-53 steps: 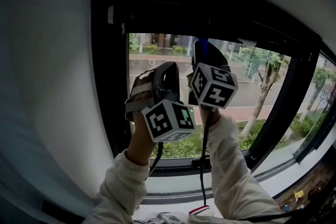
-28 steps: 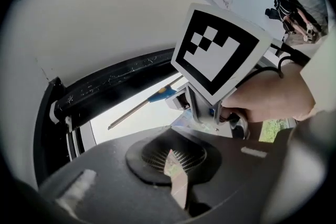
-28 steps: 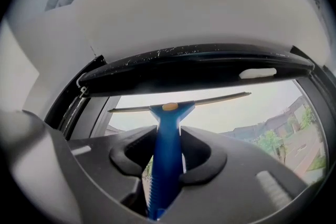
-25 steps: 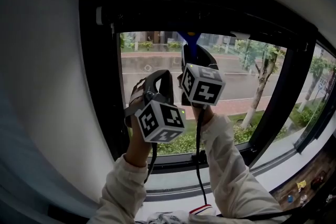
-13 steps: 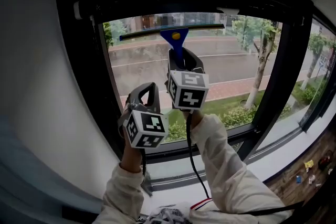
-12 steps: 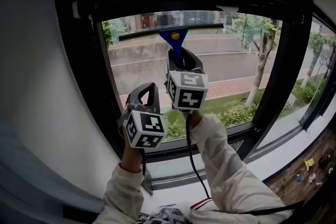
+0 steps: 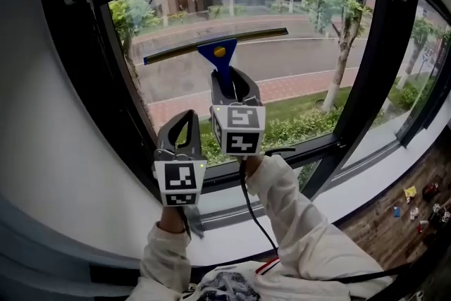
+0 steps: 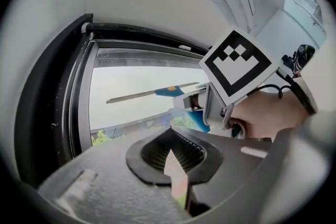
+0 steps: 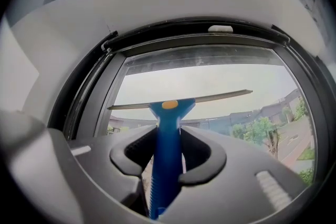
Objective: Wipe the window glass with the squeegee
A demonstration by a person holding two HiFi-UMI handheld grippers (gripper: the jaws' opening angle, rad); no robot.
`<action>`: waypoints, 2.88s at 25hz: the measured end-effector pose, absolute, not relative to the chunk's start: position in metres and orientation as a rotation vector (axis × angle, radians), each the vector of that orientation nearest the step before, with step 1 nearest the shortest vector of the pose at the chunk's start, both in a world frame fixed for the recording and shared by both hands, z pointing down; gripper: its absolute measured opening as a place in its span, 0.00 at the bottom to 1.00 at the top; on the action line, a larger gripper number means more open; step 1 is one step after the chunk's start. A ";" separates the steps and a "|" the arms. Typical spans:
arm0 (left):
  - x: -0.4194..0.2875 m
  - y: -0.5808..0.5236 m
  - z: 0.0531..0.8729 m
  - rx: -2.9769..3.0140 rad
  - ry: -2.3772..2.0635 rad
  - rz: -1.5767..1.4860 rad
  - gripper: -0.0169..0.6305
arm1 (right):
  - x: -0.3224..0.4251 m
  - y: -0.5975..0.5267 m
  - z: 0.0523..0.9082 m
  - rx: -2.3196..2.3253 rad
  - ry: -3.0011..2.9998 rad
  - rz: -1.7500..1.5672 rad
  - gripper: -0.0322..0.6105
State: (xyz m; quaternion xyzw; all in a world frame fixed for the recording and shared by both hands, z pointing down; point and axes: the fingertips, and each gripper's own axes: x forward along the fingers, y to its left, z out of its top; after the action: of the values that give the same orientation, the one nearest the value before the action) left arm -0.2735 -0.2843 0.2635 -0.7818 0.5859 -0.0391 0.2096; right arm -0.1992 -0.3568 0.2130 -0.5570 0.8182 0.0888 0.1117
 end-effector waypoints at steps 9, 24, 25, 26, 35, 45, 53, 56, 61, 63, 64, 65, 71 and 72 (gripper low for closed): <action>-0.272 -0.276 0.345 -2.344 1.680 -0.135 0.02 | -0.203 -0.351 0.288 -1.676 2.459 0.164 0.27; -0.284 -0.268 0.415 -2.412 1.733 -0.292 0.02 | -0.211 -0.346 0.371 -1.707 2.529 0.007 0.27; -0.282 -0.267 0.420 -2.412 1.726 -0.313 0.03 | -0.212 -0.345 0.378 -1.708 2.538 -0.010 0.27; -0.280 -0.265 0.426 -2.419 1.722 -0.326 0.02 | -0.212 -0.344 0.386 -1.714 2.545 -0.023 0.27; -0.278 -0.260 0.463 -2.447 1.707 -0.435 0.03 | -0.214 -0.341 0.458 -1.749 2.588 -0.133 0.27; -0.279 -0.264 0.490 -2.486 1.725 -0.475 0.02 | -0.220 -0.335 0.536 -1.779 2.678 -0.299 0.27; -0.273 -0.268 0.495 -2.515 1.714 -0.481 0.03 | -0.227 -0.328 0.574 -1.776 2.727 -0.435 0.27; -0.271 -0.271 0.496 -2.529 1.714 -0.474 0.03 | -0.231 -0.325 0.589 -1.772 2.756 -0.487 0.27; -0.267 -0.273 0.498 -2.543 1.703 -0.475 0.02 | -0.234 -0.320 0.609 -1.786 2.800 -0.532 0.27; -0.267 -0.273 0.501 -2.551 1.700 -0.478 0.03 | -0.235 -0.319 0.616 -1.793 2.810 -0.548 0.27; -0.266 -0.273 0.503 -2.554 1.699 -0.480 0.03 | -0.235 -0.319 0.619 -1.797 2.816 -0.557 0.27; -0.266 -0.274 0.504 -2.558 1.699 -0.483 0.03 | -0.235 -0.319 0.622 -1.800 2.822 -0.566 0.27; -0.271 -0.274 0.513 -2.572 1.710 -0.494 0.03 | -0.238 -0.317 0.638 -1.802 2.828 -0.636 0.27; -0.272 -0.274 0.514 -2.573 1.712 -0.493 0.03 | -0.238 -0.316 0.640 -1.802 2.827 -0.645 0.27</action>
State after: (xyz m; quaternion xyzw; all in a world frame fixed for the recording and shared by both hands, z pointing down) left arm -0.2723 -0.2739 0.5139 -0.8221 0.5471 -0.1576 0.0059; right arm -0.2385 -0.3164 0.6401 -0.5229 0.8204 -0.1873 -0.1360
